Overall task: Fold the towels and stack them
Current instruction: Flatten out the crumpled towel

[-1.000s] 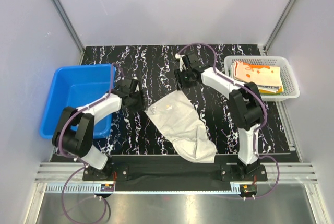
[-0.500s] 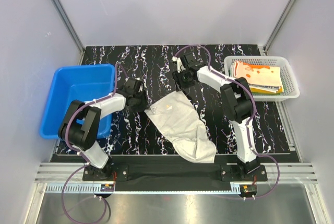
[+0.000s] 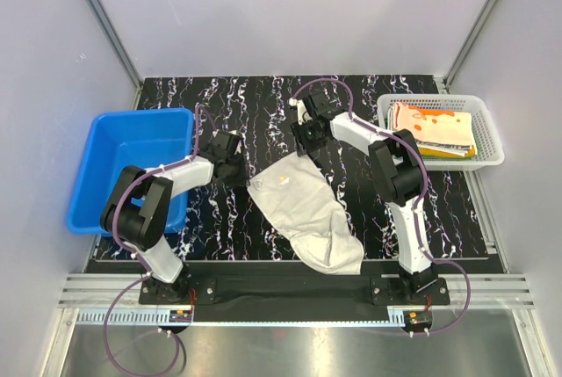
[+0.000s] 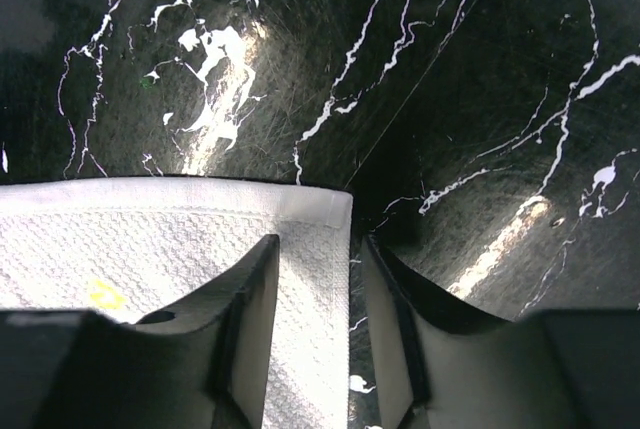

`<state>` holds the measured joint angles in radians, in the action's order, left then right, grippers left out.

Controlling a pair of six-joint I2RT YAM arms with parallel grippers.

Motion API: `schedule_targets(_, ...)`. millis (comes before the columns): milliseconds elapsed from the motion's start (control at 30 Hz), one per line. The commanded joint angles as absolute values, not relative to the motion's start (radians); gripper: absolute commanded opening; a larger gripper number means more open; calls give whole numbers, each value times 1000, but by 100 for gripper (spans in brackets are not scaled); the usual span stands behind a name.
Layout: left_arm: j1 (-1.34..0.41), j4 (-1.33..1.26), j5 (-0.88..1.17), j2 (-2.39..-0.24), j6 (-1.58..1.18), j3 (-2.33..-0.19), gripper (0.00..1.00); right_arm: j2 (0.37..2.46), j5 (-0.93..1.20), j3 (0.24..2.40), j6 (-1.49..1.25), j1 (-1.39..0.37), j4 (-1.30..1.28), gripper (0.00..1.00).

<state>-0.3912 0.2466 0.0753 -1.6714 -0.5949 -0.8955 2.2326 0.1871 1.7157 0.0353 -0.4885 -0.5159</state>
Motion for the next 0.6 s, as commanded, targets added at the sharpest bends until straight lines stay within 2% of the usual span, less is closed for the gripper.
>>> schedule_targets(0, -397, 262, 72, -1706, -575, -911, 0, 2244, 218, 1698, 37, -488, -509, 43)
schedule_targets(367, -399, 267, 98, -1718, -572, -933, 0, 2269, 264, 1713, 6, -488, -499, 32)
schedule_targets(433, -399, 267, 100, -1718, -569, -934, 0, 2266, 239, 1709, 6, -488, -502, 14)
schedule_targets(467, -399, 268, 101, -1720, -565, -936, 0, 2261, 223, 1706, 6, -488, -503, 8)
schedule_targets(533, -397, 259, 115, -1718, -540, -945, 0, 2226, 183, 1698, 6, -488, -512, 0)
schedule_targets(567, -399, 256, 127, -1710, -529, -960, 0, 2211, 170, 1700, 6, -486, -521, 0)
